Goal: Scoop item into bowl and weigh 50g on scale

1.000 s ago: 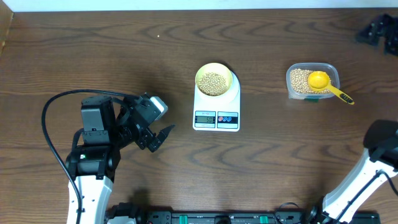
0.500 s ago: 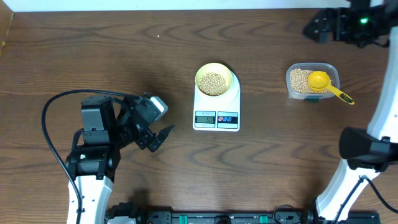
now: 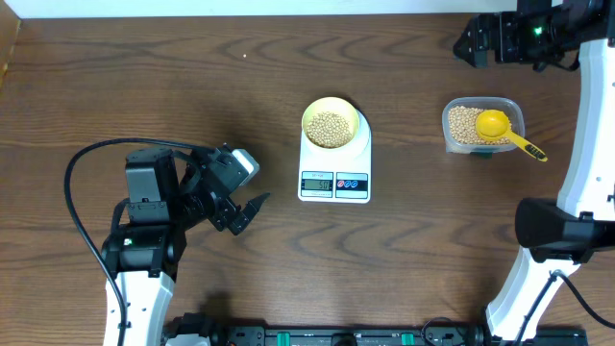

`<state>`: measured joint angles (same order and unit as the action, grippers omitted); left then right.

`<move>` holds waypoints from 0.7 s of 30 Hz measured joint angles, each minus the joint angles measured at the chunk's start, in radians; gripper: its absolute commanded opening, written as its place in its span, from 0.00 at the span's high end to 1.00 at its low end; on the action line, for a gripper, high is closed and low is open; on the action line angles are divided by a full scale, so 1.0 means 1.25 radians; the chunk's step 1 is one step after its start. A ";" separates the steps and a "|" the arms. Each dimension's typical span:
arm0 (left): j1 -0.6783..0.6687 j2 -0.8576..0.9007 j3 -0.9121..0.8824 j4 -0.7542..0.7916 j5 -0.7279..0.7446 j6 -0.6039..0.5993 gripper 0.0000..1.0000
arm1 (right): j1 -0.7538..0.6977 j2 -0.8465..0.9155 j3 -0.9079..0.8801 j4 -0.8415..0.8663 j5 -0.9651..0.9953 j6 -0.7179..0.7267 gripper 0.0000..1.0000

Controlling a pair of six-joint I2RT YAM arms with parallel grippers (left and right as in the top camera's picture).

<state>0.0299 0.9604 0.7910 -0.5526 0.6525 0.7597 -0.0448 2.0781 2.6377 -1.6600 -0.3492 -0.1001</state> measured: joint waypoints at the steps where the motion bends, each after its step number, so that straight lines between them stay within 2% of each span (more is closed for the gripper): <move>1: 0.000 0.000 0.000 0.000 0.000 0.000 0.02 | -0.002 0.000 0.000 0.000 0.002 -0.007 0.01; 10: 0.000 0.000 0.000 0.000 0.000 0.000 0.02 | -0.010 0.000 0.000 0.024 0.010 -0.058 0.01; 21: 0.000 0.000 0.000 0.000 0.000 0.000 0.02 | -0.010 0.000 0.000 0.070 0.022 -0.051 0.01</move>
<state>0.0299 0.9604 0.7910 -0.5526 0.6525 0.7597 -0.0570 2.0781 2.6377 -1.5726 -0.3222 -0.1642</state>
